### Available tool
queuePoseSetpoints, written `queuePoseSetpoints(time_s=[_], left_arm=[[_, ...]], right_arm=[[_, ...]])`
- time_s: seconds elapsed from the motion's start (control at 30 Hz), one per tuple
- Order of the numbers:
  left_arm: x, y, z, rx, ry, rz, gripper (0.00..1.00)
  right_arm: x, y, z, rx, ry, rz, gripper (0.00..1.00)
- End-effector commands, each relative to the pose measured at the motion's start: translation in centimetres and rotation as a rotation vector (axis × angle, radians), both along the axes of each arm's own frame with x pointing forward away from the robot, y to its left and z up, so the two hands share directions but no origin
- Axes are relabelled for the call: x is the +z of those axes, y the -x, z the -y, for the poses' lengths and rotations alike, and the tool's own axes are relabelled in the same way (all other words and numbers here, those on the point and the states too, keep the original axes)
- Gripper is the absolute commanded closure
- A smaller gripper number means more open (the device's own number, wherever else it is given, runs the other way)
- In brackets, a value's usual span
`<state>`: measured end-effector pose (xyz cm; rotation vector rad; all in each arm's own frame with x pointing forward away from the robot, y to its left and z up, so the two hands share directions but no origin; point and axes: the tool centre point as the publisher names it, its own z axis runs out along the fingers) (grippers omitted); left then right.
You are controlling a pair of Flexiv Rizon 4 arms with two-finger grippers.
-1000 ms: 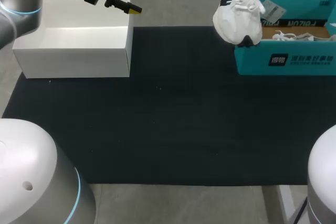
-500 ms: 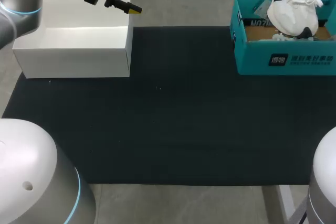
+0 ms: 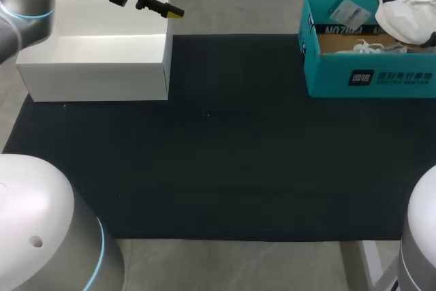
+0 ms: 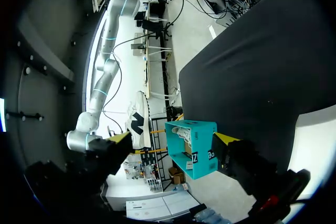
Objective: Take the shoe out of the shoebox, open the shoe tongue, remove and reinsert the insole, then place the shoe into the shoebox
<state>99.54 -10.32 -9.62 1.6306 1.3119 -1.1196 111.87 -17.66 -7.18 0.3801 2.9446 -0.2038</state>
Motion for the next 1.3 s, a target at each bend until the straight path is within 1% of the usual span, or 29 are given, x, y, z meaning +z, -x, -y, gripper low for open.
queuePoseSetpoints(time_s=[0.03,0.37,0.43,0.57,0.7,0.83,0.87,0.93,0.97,1.17,1.3], left_arm=[[0.0,-0.1,0.0,-0.002,-0.002,0.001,0.00],[0.0,-0.1,0.0,-0.002,-0.002,0.001,0.00],[0.0,-0.1,0.0,-0.002,-0.002,0.001,0.00],[0.0,-0.1,0.0,-0.002,-0.002,0.001,0.00],[0.0,-0.1,0.0,-0.002,-0.002,0.001,0.00],[0.0,-0.1,0.0,-0.002,-0.002,0.001,0.00],[0.0,-0.1,0.0,-0.002,-0.002,0.001,0.00],[0.0,-0.1,0.0,-0.002,-0.002,0.001,0.00],[0.0,-0.1,0.0,-0.002,-0.002,0.001,0.00],[0.0,-0.1,0.0,-0.002,-0.002,0.001,0.00],[0.0,-0.1,0.0,-0.002,-0.002,0.001,0.00]], right_arm=[[0.2,0.1,0.0,0.000,0.001,0.000,1.00],[0.2,0.1,0.0,0.000,0.001,0.000,1.00],[-0.3,-0.7,1.0,-0.004,0.003,-0.003,1.00],[-1.2,-2.8,3.8,-0.036,-0.003,-0.006,1.00],[-2.4,-4.9,6.7,-0.057,0.052,-0.003,1.00],[-3.0,-6.8,9.4,-0.065,0.089,0.014,1.00],[-3.1,-7.3,10.0,-0.066,0.111,0.029,1.00],[-3.3,-8.1,11.2,-0.057,0.094,0.018,1.00],[-3.5,-8.5,11.8,-0.054,0.112,0.023,1.00],[-4.7,-10.7,14.7,-0.081,0.127,0.012,1.00],[-5.5,-11.8,15.8,-0.101,0.137,0.002,1.00]])
